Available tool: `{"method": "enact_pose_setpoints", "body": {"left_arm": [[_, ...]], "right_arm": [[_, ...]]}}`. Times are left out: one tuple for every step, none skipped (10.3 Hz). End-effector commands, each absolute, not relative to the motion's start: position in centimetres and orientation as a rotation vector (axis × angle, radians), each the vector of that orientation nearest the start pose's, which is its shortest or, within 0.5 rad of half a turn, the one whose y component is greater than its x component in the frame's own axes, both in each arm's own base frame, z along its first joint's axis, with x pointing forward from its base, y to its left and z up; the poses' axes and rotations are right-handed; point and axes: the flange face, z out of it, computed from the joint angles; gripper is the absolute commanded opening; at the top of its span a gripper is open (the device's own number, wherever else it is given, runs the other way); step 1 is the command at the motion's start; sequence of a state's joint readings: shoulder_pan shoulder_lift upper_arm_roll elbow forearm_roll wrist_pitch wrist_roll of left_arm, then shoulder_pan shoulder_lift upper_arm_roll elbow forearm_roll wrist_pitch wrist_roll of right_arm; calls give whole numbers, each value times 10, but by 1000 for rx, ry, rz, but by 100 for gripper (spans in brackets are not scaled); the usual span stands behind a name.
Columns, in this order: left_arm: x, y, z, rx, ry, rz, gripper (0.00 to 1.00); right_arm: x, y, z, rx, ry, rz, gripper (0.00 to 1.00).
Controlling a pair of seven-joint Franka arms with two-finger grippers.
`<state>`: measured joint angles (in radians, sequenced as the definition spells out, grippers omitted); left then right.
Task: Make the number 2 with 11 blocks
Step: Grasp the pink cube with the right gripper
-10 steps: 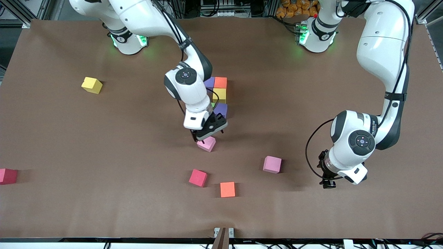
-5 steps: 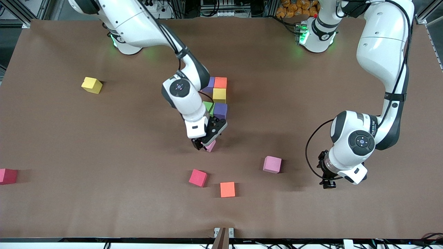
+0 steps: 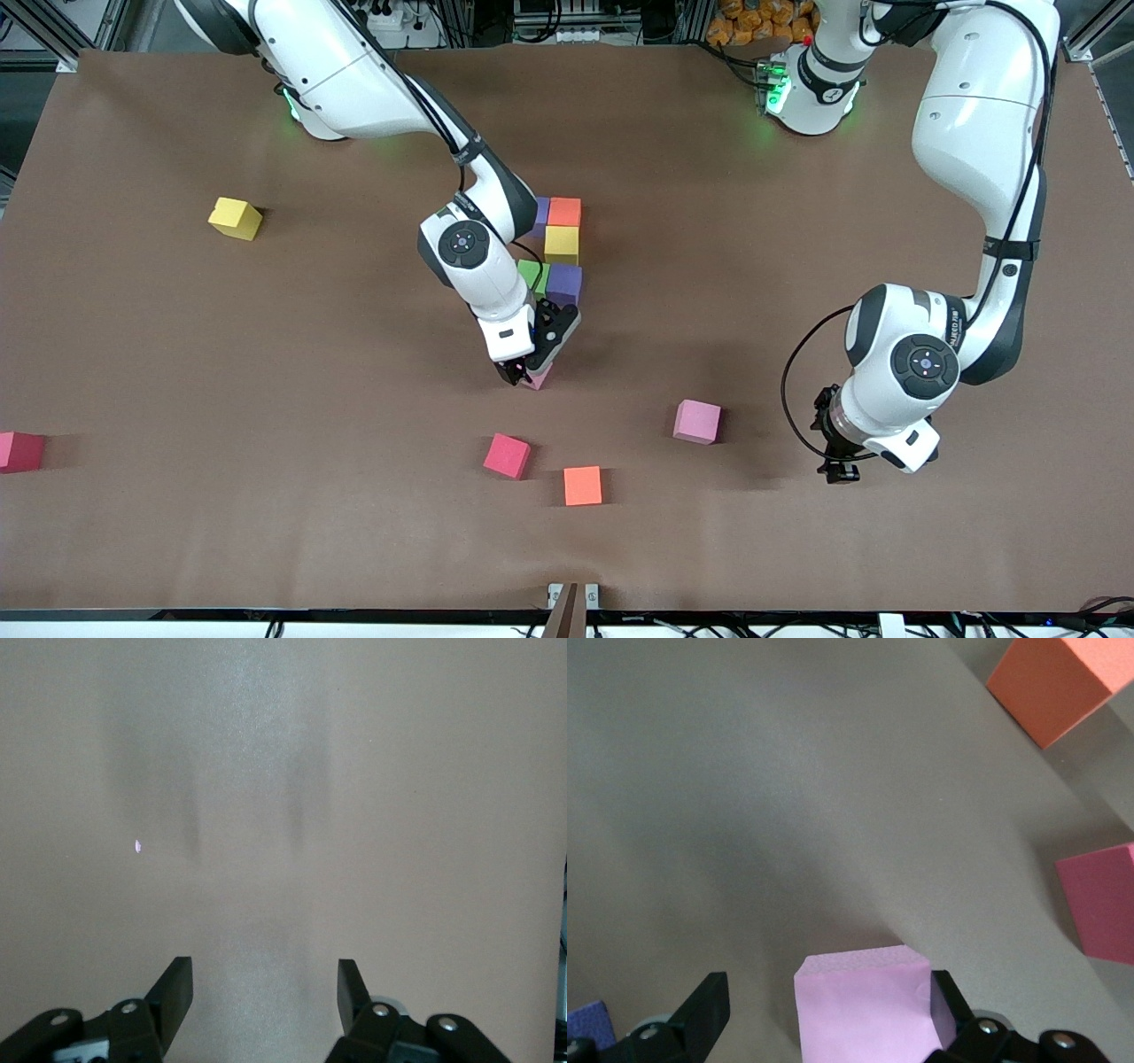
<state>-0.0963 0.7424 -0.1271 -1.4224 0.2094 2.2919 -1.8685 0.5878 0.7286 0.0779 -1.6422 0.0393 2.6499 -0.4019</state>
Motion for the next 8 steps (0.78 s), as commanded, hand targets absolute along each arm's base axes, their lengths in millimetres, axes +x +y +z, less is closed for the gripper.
{"method": "enact_pose_setpoints", "body": {"left_arm": [[729,-142,272,-2274,-2273,-240,74],[729,-142,272,-2274,-2273,-240,74],[729,-142,272,-2274,-2271,-241,74],[729,-142,272,-2274,-2273,-240,74],[729,-142,272,-2274,-2271,-241,74],[729,-142,272,-2274,-2273,-240,74],[729,-142,272,-2274,-2271,-241,74],[729,-142,272,-2274,-2271,-241,74]], "right_arm": [[581,422,215,-2597,-1494,-383,100],[580,424,215,-2594,-1497,-382,100],[579,423,209,-2595,-1499,-371,100],[579,423,207,-2597,-1497,-366,100],[580,422,209,-2596,-1497,-371,100],[580,422,209,-2594,-1501,-372,100],[580,422,207,-2595,-1504,-370,100],[580,420,203,-2598,-1503,-363,100]]}}
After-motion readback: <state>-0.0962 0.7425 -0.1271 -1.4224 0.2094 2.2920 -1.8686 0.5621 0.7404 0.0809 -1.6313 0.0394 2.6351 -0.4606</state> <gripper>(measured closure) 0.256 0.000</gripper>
